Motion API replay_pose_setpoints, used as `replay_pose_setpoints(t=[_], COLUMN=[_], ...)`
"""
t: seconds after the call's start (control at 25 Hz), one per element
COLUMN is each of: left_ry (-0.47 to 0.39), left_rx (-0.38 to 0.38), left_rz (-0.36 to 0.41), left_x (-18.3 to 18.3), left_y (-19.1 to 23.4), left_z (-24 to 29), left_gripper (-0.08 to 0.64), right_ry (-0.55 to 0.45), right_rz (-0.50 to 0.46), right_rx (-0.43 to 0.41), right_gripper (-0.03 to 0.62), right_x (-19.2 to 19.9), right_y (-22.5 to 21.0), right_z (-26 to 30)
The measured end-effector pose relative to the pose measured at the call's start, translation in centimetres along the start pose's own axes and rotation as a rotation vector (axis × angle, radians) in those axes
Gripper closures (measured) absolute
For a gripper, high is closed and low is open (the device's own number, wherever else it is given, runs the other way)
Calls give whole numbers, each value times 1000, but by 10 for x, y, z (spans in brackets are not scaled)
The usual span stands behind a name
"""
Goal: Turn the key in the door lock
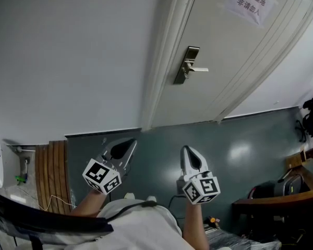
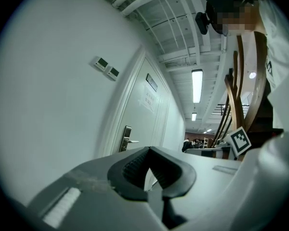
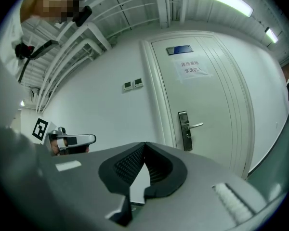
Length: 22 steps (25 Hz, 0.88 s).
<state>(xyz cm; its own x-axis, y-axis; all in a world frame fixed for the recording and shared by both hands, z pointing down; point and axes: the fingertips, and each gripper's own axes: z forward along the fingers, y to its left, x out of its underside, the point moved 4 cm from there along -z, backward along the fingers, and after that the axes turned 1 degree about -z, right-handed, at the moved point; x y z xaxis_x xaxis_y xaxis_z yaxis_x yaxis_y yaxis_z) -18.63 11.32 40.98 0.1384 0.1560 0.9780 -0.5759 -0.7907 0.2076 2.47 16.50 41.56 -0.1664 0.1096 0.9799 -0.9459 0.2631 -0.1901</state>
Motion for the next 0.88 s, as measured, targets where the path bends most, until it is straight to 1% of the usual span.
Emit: replay_pose_setpoints(t=[0.2,0.4,0.64,0.76,0.88], left_ry=[14,25,4,-7,-15], left_rx=[39,71,62,52,35], left_rz=[-4,-2,-17,-27,-41], left_x=[3,6,2,0,2], left_y=[7,16,30,36,42], left_z=[-7,-18,-22,-20,-16], left_gripper=[554,554,558,558,558], right_ry=[-33,-19,8,-3,-2], right_rz=[51,44,61,38,16], right_rx=[-31,-17,-61,-45,-22], right_gripper=[583,583,584,584,583], right_x=[4,11,21,19,20], right_y=[17,29,43,40,27], right_z=[3,9,21,24,28])
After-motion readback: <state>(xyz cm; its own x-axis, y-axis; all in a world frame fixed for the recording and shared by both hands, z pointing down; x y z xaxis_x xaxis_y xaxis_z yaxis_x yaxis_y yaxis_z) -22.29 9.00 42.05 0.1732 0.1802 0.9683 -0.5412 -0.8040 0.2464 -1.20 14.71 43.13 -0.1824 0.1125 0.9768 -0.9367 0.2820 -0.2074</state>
